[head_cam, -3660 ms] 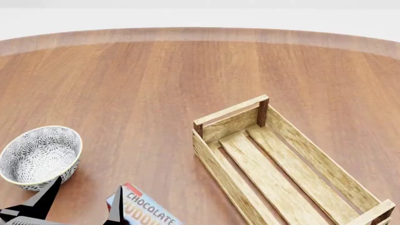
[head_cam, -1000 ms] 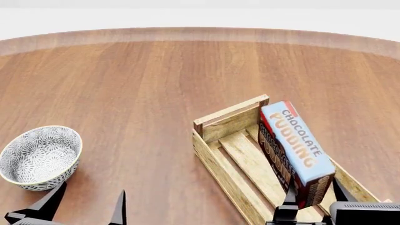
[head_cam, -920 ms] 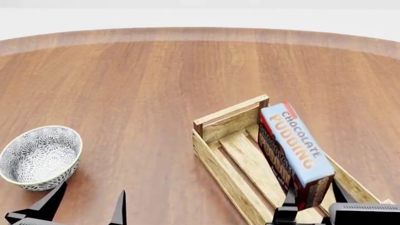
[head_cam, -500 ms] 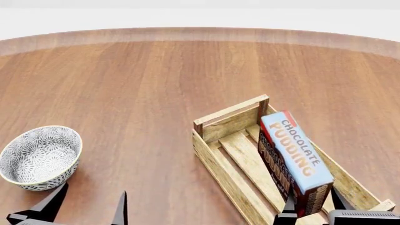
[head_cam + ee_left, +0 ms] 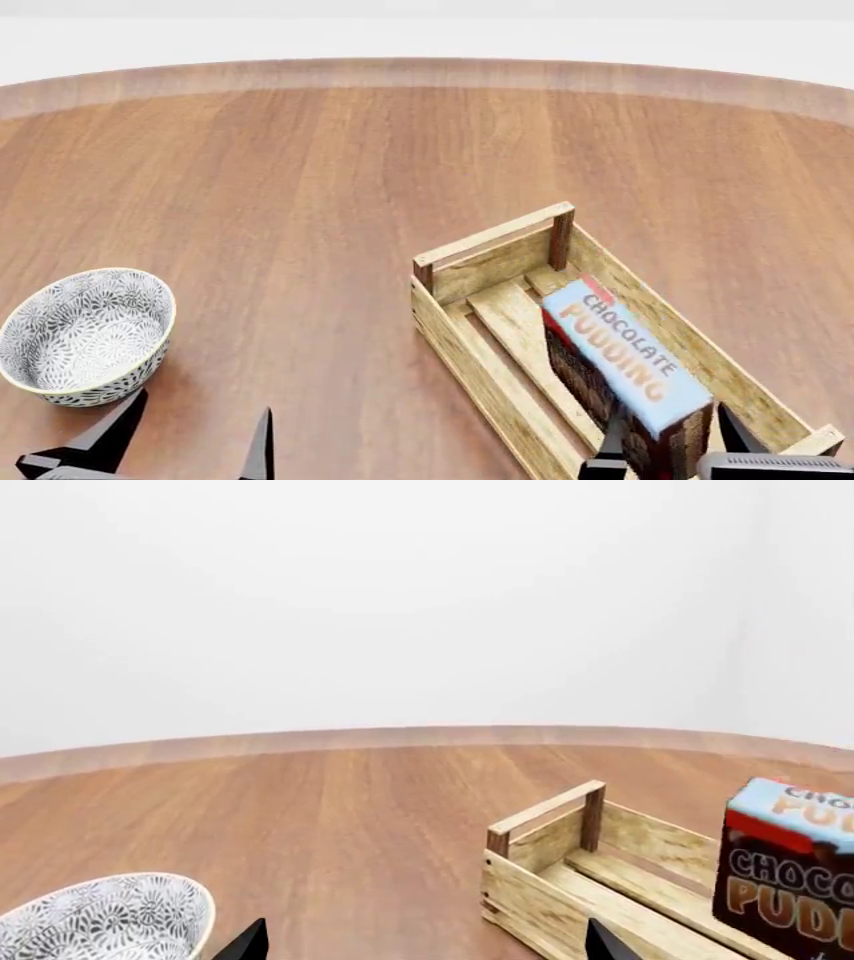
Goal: Pick up the chocolate pudding and put it in the tray.
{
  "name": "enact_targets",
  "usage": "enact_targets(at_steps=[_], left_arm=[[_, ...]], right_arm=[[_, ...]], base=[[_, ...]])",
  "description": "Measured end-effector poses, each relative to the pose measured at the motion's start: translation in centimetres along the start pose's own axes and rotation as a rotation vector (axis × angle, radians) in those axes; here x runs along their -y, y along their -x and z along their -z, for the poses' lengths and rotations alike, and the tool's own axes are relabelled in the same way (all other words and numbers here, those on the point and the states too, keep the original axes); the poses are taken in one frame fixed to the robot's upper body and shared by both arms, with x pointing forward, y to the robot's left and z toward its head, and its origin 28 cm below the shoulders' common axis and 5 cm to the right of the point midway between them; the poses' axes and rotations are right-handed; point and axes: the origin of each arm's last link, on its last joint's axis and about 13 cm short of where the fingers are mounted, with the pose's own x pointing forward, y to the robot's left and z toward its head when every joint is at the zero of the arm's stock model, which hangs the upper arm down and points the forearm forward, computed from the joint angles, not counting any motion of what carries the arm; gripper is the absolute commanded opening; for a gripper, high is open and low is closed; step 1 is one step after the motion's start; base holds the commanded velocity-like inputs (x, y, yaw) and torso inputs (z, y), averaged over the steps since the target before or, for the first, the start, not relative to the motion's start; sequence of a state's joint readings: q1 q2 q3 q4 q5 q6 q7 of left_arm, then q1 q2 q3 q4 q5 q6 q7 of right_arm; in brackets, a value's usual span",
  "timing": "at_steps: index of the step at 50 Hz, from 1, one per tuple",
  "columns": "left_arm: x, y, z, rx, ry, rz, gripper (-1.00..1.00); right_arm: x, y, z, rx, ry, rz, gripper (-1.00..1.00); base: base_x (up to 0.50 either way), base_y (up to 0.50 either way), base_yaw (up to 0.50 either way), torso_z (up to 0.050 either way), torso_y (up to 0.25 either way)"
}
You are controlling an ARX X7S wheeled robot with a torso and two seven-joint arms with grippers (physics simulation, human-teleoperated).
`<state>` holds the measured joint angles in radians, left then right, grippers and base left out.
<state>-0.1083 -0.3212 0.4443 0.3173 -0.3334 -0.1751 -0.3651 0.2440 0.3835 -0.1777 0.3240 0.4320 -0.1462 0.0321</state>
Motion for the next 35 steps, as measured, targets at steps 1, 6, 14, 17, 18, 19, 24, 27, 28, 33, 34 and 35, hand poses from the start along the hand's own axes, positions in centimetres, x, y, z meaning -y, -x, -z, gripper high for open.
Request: enact_targets(at_steps=[1,6,14,17,18,19,24,27,28,33,34,35], left_arm=[[-0.01,0.0,-0.01,0.0,0.0,0.0,1.0],[-0.02,0.0,-0.06,0.001,-0.001,0.0,1.0],[0.0,-0.02,-0.13,0.003,-0.001,0.001,1.0],[0.02,-0.03,-0.13,0.003,0.0,0.002,1.0],[0.03,-0.03,-0.14,0.003,0.0,0.002,1.0],[0.04,-0.03,-0.14,0.003,0.0,0.002,1.0],[0.06,-0.03,-0.18,0.004,0.001,0.003,1.0],[0.07,-0.02,-0.21,0.004,0.001,0.003,1.0],[0.07,-0.01,-0.21,0.005,0.001,0.003,1.0],[0.07,0.02,-0.25,0.006,0.001,0.002,1.0],[0.07,0.04,-0.26,0.006,0.001,0.002,1.0],[0.07,0.06,-0.28,0.007,0.001,0.002,1.0]], right_arm=[[0.0,0.0,0.0,0.0,0.001,0.0,1.0],[-0.01,0.0,0.05,0.0,0.006,0.003,1.0],[0.09,0.04,0.09,0.0,0.01,0.009,1.0],[0.15,0.07,0.13,0.0,0.012,0.012,1.0],[0.17,0.07,0.14,0.0,0.012,0.013,1.0],[0.19,0.08,0.16,-0.001,0.013,0.014,1.0],[0.23,0.1,0.22,-0.001,0.015,0.018,1.0],[0.23,0.14,0.25,-0.001,0.015,0.019,1.0],[0.23,0.15,0.25,-0.001,0.015,0.019,1.0],[0.2,0.34,-0.07,0.014,0.005,0.02,1.0],[0.19,0.39,-0.17,0.018,0.004,0.02,1.0],[0.17,0.44,-0.28,0.022,0.003,0.019,1.0]], base=[[0.0,0.0,0.0,0.0,0.0],[0.0,0.0,0.0,0.0,0.0],[0.0,0.0,0.0,0.0,0.0],[0.0,0.0,0.0,0.0,0.0],[0.0,0.0,0.0,0.0,0.0],[0.0,0.0,0.0,0.0,0.0],[0.0,0.0,0.0,0.0,0.0],[0.0,0.0,0.0,0.0,0.0],[0.0,0.0,0.0,0.0,0.0],[0.0,0.0,0.0,0.0,0.0],[0.0,0.0,0.0,0.0,0.0],[0.0,0.0,0.0,0.0,0.0]])
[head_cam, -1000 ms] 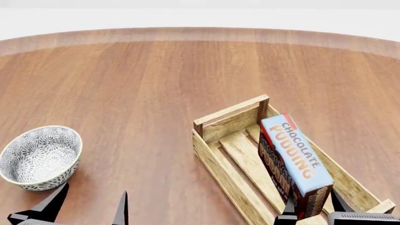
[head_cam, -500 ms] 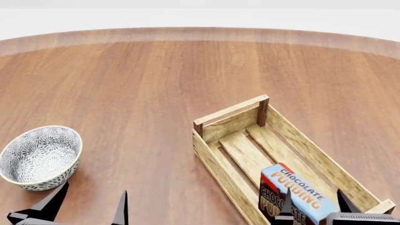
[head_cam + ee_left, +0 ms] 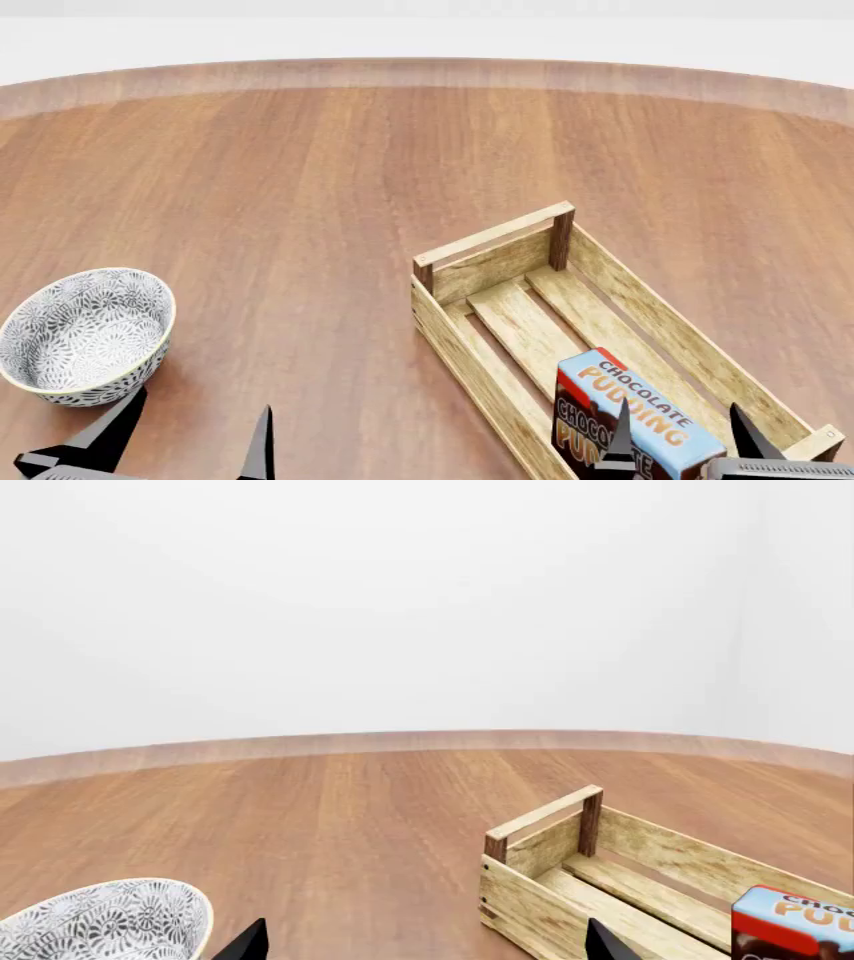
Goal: Pick up the chocolate pudding and put it in the tray.
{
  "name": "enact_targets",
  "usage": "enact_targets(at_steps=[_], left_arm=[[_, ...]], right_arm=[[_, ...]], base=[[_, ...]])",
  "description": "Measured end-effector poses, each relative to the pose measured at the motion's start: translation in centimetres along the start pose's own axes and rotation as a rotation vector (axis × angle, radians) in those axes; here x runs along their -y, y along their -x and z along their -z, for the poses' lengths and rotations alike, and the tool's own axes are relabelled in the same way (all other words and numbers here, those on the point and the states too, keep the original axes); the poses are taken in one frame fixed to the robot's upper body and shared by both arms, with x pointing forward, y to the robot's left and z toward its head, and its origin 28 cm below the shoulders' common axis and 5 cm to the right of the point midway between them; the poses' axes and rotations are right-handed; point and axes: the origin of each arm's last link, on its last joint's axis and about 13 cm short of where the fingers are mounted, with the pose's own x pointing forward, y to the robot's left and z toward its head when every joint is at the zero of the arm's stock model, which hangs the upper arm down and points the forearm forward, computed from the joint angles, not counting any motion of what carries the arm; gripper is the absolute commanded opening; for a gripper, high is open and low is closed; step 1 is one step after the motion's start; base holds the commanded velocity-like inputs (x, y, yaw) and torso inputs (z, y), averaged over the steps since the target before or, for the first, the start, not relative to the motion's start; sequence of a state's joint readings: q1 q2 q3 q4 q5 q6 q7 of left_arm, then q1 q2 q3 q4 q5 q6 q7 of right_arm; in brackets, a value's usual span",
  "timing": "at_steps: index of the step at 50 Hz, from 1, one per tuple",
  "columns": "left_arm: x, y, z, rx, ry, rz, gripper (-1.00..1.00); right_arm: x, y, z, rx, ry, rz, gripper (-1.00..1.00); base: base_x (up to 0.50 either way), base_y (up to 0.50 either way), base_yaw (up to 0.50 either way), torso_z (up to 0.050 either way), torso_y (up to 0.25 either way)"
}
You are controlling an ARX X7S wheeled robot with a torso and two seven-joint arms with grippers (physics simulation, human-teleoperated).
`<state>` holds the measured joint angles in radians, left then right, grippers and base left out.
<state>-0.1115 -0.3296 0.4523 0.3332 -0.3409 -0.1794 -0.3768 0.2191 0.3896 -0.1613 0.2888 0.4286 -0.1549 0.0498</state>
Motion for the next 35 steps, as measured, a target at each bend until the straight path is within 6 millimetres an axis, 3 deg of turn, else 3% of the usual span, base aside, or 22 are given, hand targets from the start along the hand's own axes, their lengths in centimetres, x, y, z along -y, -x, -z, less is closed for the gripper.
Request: enact_targets(at_steps=[9,35], left_arm=[[0.0,0.3,-0.7,0.018,-0.005,0.001,1.0],[0.4,2.6,-5.3,0.157,-0.03,0.017,1.0]], right_arm=[[-0.3,0.8,-1.8,0.068,-0.007,-0.011,1.0],[-1.5,5.2,-9.2,0.347,0.006,-0.059,1.0]], base=[[0.0,0.0,0.0,0.0,0.001],[0.0,0.0,0.0,0.0,0.0]])
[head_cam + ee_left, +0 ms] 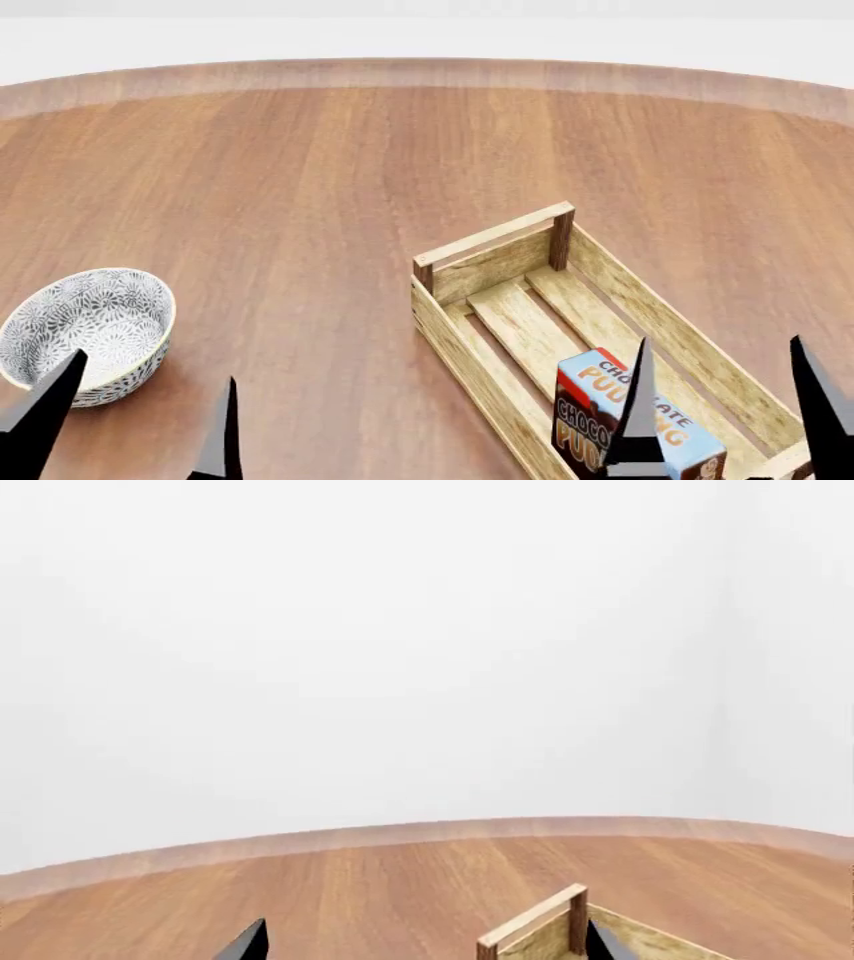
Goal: Pick up the chocolate pudding and put it in the tray.
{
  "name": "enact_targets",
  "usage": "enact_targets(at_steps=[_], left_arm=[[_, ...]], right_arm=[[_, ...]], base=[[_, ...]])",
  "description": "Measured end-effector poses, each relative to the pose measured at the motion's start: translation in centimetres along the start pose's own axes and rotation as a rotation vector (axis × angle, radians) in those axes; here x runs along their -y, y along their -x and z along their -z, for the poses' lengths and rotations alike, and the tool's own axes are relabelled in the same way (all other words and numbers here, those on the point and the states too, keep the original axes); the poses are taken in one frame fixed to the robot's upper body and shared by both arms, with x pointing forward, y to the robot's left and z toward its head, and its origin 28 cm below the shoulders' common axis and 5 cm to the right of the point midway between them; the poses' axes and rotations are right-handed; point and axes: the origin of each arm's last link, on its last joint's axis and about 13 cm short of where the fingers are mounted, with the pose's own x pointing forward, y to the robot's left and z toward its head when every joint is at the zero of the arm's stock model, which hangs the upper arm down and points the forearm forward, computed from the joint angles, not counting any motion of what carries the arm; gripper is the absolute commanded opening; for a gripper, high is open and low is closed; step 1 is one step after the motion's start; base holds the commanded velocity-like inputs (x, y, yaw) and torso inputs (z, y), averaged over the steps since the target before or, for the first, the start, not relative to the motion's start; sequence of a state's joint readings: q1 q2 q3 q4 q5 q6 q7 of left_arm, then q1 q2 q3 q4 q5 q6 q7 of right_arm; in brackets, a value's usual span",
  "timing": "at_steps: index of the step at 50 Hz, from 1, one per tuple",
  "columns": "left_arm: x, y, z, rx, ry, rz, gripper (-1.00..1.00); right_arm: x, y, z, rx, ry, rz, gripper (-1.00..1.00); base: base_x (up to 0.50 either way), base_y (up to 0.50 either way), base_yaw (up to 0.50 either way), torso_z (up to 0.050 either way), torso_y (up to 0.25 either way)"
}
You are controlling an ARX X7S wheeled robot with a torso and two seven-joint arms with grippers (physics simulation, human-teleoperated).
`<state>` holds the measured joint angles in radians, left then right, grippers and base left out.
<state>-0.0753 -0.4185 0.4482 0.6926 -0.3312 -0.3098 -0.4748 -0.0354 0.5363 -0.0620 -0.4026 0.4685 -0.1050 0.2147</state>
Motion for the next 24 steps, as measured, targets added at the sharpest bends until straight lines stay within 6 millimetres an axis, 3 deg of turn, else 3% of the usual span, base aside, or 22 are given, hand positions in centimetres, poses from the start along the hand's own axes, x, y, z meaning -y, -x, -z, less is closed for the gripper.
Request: enact_targets(at_steps=[13,24], left_arm=[[0.2,1.1,-1.8,0.058,-0.012,0.009,1.0],[0.5,2.0,-3.0,0.096,-0.011,0.021,1.0]], right_arm=[[-0.9,1.2,-3.3,0.113,0.001,-0.032,1.0],[-1.4,2.1,-4.8,0.166,0.003,-0.053,1.0]], base=[[0.0,0.0,0.0,0.0,0.0],[0.0,0.0,0.0,0.0,0.0]])
